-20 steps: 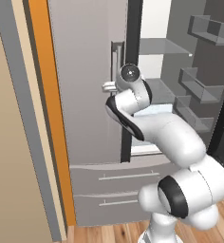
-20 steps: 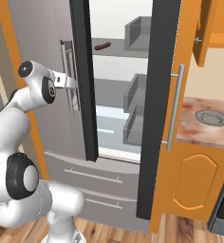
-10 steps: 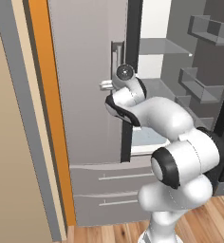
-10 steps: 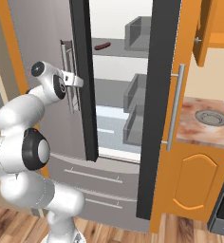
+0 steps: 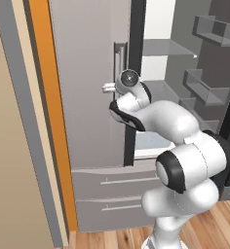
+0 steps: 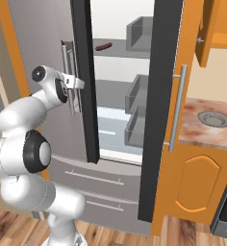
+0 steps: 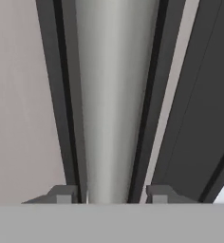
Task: Move the hot dog bun to the plate on the dining table and place the condiment next to that plate. Then navigate to the fridge and take the sausage and place it on the plate as well.
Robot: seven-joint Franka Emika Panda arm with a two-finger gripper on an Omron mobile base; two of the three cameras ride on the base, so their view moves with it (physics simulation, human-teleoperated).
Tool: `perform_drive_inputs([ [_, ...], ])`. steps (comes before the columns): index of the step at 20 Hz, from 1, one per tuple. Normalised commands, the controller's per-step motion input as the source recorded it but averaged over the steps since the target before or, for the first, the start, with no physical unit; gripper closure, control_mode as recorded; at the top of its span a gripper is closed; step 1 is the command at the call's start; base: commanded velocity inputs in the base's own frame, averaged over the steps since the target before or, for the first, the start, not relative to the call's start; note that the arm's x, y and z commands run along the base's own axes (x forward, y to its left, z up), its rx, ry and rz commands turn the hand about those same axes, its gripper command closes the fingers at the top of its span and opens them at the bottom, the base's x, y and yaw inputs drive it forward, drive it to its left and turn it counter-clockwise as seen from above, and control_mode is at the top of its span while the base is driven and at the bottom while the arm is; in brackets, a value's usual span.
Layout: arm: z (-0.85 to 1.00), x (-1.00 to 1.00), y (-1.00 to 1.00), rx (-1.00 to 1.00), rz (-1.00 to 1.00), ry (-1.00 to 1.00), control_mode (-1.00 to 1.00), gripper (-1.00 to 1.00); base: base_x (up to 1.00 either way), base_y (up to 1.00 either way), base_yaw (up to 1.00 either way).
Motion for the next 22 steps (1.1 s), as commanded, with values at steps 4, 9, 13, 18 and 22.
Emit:
perform_drive_inputs([
  [4, 0.01, -0.36, 0.78, 0.0, 0.08, 0.0, -1.0, 1.0, 0.0, 0.0, 0.0],
  [9, 0.2, -0.97, 0.71, 0.0, 0.06, 0.0, -1.0, 1.0, 0.0, 0.0, 0.0],
  [13, 0.35, -1.0, 0.74, 0.0, 0.04, 0.0, -1.0, 1.0, 0.0, 0.0, 0.0],
  [18, 0.51, -1.0, 0.92, 0.01, 0.06, 0.03, -1.0, 1.0, 0.0, 0.0, 0.0],
  [22, 0.52, -1.0, 0.99, 0.03, 0.07, 0.13, -1.0, 1.0, 0.0, 0.0, 0.0],
])
